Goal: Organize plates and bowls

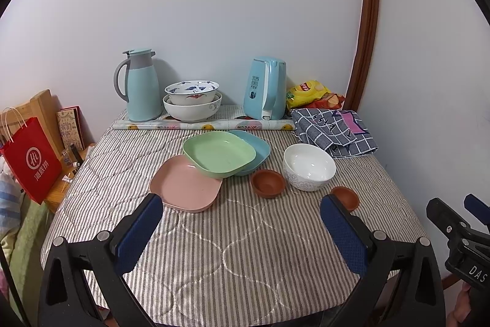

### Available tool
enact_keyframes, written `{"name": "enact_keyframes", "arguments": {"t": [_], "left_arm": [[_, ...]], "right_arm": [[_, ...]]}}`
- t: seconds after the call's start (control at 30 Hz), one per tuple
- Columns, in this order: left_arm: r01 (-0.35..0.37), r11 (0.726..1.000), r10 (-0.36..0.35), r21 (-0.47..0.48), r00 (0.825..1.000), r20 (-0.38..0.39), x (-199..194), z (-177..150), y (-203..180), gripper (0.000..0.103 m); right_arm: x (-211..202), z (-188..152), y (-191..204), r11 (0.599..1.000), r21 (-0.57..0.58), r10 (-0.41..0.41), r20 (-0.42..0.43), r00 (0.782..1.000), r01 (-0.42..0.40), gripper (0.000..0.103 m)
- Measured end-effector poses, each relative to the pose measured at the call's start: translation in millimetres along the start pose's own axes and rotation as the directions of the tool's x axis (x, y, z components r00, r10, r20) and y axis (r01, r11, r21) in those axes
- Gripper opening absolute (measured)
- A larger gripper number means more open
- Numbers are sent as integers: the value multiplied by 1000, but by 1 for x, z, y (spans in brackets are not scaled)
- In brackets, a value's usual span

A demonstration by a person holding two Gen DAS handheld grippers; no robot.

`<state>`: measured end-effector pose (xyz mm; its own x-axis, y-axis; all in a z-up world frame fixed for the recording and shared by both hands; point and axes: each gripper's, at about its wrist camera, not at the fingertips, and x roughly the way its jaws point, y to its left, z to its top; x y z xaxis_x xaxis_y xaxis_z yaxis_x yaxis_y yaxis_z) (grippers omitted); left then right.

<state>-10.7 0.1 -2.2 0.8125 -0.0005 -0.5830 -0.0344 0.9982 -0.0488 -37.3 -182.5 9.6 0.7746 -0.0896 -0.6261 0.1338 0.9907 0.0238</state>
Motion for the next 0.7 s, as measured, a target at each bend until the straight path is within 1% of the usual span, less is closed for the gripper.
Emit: {"name": "enact_keyframes", "arguments": {"t": [0.7], "left_arm": [[-7,1000,7,-6,1000,-1,-1,5,2,103]], "right_arm": [[0,-3,6,1000,-14,3,1,1000,-3,103]]}}
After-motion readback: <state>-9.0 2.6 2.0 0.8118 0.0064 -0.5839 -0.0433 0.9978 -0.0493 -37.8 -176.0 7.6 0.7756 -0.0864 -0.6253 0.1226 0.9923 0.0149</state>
